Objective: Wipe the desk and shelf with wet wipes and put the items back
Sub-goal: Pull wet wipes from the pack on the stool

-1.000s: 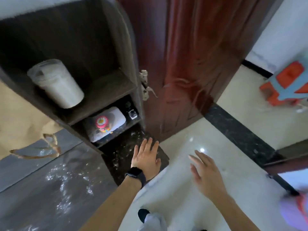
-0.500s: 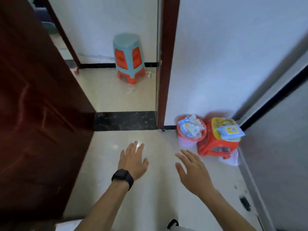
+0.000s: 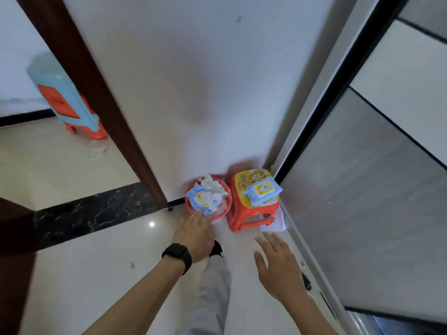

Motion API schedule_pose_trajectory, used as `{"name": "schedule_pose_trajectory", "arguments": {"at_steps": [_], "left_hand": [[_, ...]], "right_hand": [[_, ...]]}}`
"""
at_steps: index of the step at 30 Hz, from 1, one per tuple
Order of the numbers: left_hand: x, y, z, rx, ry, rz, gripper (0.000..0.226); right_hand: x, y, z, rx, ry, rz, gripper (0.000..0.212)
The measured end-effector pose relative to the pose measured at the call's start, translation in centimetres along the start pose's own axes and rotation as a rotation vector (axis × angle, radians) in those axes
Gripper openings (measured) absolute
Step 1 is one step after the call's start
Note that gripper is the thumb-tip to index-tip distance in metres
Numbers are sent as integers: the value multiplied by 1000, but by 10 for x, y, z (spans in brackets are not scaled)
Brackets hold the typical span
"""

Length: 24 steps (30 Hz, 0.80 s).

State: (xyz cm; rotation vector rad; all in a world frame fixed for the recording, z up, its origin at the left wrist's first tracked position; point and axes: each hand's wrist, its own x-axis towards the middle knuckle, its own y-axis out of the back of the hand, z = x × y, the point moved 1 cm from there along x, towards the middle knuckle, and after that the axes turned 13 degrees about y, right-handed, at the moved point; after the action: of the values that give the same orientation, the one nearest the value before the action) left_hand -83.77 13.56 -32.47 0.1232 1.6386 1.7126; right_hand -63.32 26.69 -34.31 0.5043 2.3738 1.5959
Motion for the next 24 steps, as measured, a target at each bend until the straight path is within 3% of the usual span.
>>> {"name": "schedule_pose_trajectory", "arguments": {"at_steps": [11, 15, 18, 22, 24], "left_hand": [[253, -39, 126, 153, -96, -302, 63], [326, -67, 163, 146, -155, -314, 68], [382, -99, 185, 153, -159, -324, 70], [441, -158, 209, 197, -183, -305, 74], [464, -191, 220, 193, -178, -305, 78]], "right_hand": [[163, -16, 163, -24, -258, -178, 50], [201, -55, 226, 40, -306, -279, 60], [230, -95, 274, 104, -378, -389, 49], [265, -149, 327, 115, -390, -454, 73], [279, -174, 351, 127, -351, -495, 63]]}}
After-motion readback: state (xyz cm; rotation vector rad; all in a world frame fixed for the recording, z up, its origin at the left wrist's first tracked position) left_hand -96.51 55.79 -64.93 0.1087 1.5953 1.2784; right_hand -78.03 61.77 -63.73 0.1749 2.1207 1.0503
